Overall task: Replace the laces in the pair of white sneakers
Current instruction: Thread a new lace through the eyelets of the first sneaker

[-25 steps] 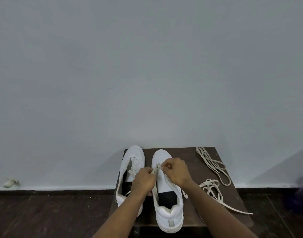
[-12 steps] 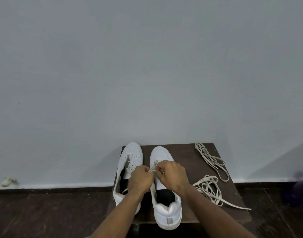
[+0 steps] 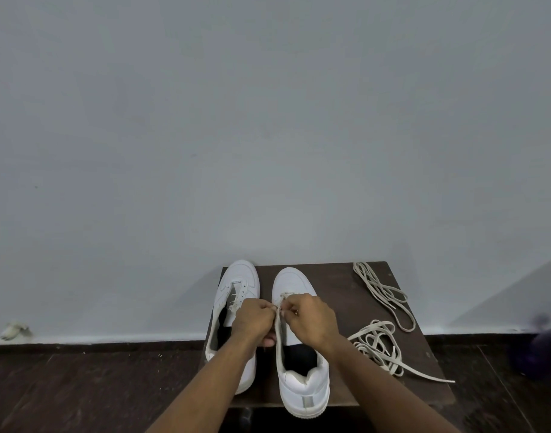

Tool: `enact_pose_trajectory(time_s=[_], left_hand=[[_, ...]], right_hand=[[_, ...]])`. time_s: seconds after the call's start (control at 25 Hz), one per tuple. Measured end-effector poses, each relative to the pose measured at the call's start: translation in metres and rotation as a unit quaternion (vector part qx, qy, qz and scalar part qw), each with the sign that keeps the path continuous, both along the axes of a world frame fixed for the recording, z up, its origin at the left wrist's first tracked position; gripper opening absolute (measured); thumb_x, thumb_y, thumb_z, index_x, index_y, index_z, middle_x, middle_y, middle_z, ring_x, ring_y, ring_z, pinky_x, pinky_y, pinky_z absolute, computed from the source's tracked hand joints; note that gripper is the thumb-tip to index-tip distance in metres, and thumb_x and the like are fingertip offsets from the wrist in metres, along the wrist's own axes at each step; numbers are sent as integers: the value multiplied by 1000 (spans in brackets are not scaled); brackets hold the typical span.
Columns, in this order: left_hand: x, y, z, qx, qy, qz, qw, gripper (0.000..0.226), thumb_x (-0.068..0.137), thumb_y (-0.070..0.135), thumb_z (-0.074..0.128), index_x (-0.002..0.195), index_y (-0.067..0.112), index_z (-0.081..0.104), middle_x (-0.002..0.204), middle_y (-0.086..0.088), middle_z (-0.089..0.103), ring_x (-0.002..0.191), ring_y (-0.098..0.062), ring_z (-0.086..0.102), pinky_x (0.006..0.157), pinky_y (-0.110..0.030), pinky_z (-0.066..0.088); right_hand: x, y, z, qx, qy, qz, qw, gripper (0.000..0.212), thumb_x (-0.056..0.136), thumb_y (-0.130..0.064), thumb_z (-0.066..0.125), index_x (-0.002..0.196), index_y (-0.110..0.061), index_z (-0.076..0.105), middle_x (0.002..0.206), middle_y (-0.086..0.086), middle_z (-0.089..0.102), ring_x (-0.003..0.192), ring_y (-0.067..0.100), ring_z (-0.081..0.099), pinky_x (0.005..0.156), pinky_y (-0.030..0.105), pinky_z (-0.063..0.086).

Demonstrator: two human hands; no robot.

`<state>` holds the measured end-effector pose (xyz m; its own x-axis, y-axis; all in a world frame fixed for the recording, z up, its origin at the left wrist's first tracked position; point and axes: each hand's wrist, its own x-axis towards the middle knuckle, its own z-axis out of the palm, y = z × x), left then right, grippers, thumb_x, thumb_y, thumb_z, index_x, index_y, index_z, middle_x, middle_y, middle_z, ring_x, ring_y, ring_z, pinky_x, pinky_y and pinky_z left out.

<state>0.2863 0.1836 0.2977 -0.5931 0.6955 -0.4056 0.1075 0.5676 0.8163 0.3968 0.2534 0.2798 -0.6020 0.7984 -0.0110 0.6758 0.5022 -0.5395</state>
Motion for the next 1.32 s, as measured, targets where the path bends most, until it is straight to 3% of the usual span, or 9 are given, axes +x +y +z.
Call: enact_pose_trajectory(time_s=[0.2,0.28,0.36,0.48,0.6,0.76,1.08,1.16,1.32], left_hand=[[1,1,1,9,100,-35,994,19,86,14,51,78,19,68,63,0,69,54,-18,68,54,-30,58],[2,-1,6,15,228,-37,973,18,86,21,51,75,22,64,65,6,67,62,-16,66,57,-28,52],[3,-2,14,70,267,1,961,20,89,21,49,75,19,63,70,6,66,68,-14,62,58,-27,46],[-9,9,42,224,-32,153,962,17,90,8,44,81,6,58,73,-6,69,72,-25,66,66,-31,50],[-25,24,82,313,-271,222,883,16,90,4,39,78,9,50,58,-5,57,51,-19,58,61,-32,53],[-48,20,160,398,-331,211,829,22,90,3,36,74,14,48,42,6,39,31,-6,31,38,-13,31],[-79,-44,290,579,-326,171,727,19,93,6,40,78,12,52,52,6,40,37,-4,24,36,-14,20],[-84,-52,285,573,-320,159,738,17,90,5,43,79,13,52,51,7,40,36,-4,24,35,-14,19],[-70,-24,199,390,-291,112,867,18,92,3,39,87,15,51,43,7,38,27,-2,22,25,-12,15]], right_hand=[[9,-2,-8,-54,51,32,997,23,91,-20,53,106,-26,69,107,-8,70,98,14,64,88,37,50],[14,-12,-7,56,65,50,995,24,91,-22,49,106,-23,68,113,-7,63,103,16,58,86,38,47],[27,-35,-9,177,103,60,977,18,85,-28,48,85,-25,66,93,-11,61,88,12,56,75,33,45],[47,-71,-27,212,61,128,967,17,79,-45,56,74,-28,58,67,-13,58,64,7,54,61,24,44],[53,-79,-39,190,16,149,970,24,78,-49,56,90,-30,50,72,-11,63,64,11,59,62,24,49],[46,-79,-20,137,-36,137,980,36,92,-48,42,113,-19,50,107,3,67,97,29,59,82,35,39],[44,-80,-16,114,-75,131,982,39,94,-50,39,114,-19,51,113,5,66,104,31,58,86,37,40],[43,-80,-14,103,-68,130,984,40,93,-53,40,111,-20,53,111,3,66,103,29,59,82,35,40],[39,-75,-7,-13,69,71,995,34,86,-58,49,82,-24,56,82,-7,66,76,9,61,66,29,45]])
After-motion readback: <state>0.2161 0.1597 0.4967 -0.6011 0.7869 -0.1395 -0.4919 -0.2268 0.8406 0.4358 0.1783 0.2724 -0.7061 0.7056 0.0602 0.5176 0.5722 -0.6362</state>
